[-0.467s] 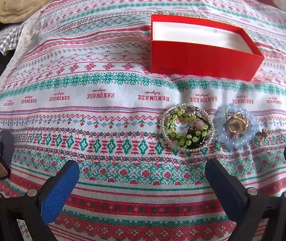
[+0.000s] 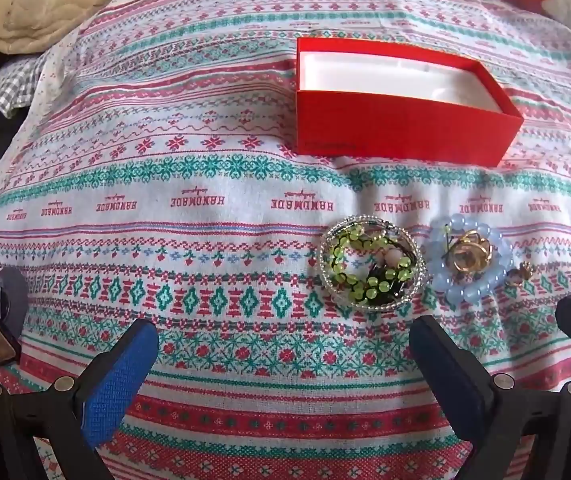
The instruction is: Organize jewelry
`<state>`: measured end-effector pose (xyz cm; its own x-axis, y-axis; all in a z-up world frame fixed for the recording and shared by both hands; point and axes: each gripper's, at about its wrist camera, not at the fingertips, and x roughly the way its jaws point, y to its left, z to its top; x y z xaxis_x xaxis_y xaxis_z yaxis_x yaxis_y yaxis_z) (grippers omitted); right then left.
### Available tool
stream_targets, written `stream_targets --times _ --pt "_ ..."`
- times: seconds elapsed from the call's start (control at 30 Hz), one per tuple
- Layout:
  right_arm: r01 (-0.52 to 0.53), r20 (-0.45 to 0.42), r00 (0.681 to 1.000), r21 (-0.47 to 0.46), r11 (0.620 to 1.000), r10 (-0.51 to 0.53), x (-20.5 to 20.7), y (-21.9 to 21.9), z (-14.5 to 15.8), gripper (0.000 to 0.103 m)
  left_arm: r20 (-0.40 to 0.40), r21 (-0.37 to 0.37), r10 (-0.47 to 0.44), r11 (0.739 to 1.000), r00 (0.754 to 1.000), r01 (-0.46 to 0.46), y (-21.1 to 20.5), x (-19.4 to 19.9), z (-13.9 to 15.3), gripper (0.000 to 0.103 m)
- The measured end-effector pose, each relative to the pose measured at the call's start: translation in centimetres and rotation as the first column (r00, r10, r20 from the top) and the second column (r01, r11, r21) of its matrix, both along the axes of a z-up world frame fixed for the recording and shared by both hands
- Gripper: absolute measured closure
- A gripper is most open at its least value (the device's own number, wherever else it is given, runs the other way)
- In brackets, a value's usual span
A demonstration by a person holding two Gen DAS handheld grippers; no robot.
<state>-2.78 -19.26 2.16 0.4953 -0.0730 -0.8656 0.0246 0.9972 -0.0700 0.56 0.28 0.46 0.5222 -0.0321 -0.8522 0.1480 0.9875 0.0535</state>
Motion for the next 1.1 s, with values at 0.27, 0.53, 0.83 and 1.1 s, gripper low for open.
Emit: stream_targets --times 0.27,0.53,0.83,1.1 --pt "0.012 -0.013 1.000 0.034 0.999 -0.011 -0.08 -0.22 -0.08 0.000 0.001 0.012 -0.007 1.000 1.000 0.007 -0.49 -0.17 -0.22 0.000" --pt "0.015 -0.011 1.000 0.035 0.999 -0.015 -0.04 -0.26 -0.08 0.000 -0.001 0.017 -0.012 1.000 1.000 0.012 -0.70 -0.27 -0.37 0.000" --pt "0.016 -0.006 1.000 0.034 0.999 -0.016 -0.06 -0.24 0.01 0.000 0.001 0.014 -0.012 1.000 1.000 0.012 -0.58 -0.29 -0.25 0.000" --pt "0.015 -0.008 1.000 0.033 0.999 -0.015 -0.07 -0.20 -0.03 0.000 0.002 0.014 -0.012 1.000 1.000 0.012 -0.58 -0.33 -0.29 0.000"
